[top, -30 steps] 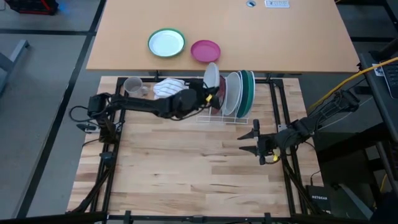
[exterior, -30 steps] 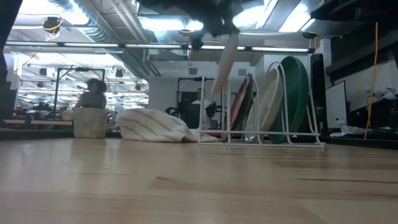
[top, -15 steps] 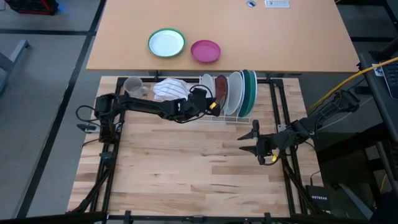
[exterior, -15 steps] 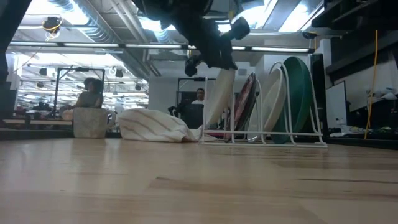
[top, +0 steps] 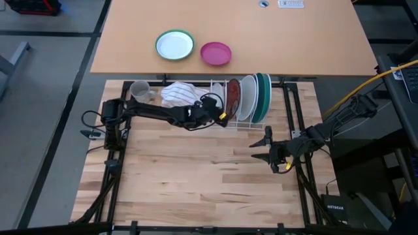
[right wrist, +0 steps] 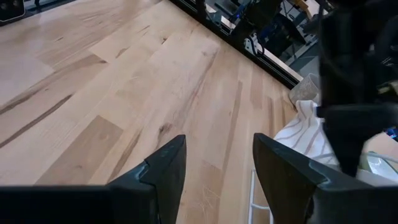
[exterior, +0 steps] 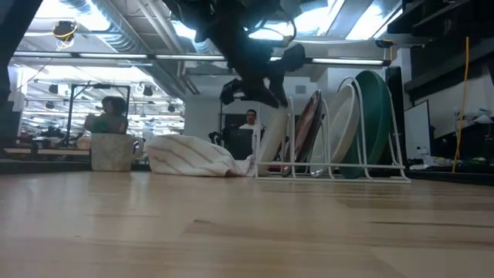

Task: Sort dishes
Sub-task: Put the white plate in the dishwasher rack, then return to Home Position

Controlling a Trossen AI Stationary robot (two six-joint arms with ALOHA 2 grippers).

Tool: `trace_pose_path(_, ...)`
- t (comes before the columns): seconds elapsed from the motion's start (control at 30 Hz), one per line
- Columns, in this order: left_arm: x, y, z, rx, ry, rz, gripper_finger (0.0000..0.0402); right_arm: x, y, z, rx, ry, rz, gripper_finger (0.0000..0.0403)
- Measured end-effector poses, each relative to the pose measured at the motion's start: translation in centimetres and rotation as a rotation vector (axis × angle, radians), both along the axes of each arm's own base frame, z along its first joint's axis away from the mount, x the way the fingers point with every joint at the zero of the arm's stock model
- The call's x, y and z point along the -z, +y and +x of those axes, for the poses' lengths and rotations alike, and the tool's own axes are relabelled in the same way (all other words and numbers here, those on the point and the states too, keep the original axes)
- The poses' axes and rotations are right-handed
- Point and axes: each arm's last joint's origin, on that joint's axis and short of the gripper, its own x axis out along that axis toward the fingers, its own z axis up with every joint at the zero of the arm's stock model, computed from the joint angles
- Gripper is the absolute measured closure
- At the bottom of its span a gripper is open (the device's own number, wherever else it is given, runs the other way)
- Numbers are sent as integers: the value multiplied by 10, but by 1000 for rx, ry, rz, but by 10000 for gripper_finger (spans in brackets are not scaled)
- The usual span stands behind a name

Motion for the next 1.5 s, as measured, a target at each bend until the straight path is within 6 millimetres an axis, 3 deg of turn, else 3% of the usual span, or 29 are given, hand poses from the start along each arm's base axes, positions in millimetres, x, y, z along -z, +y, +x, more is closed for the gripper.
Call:
trace_pose_path(0.33,9,-2,-10,24,177,8,301,0,0,0,1,-2,4,214)
trace_pose_path(0.67,-30,-24,-23,194,135,-4,298,0,0,0,3,-3,8,214)
trace_pose_path(0.87,-72,-48,-60,336,238,76,298,-7,-2,-2,2,-46,34,214)
trace_pose_path(1.03,-119,-71,-108,467,276,225,298,-36,-8,-13,-9,-160,67,214)
trace_pose_path(1.13,-137,-85,-138,442,248,311,298,-48,-14,-23,-19,-232,27,214)
trace_pose_path(1.27,-127,-97,-178,367,257,407,298,-53,-25,-37,49,-269,0,214)
trace_pose_path(1.5,-60,-99,-234,380,212,396,298,-45,-41,-58,153,-283,8,214)
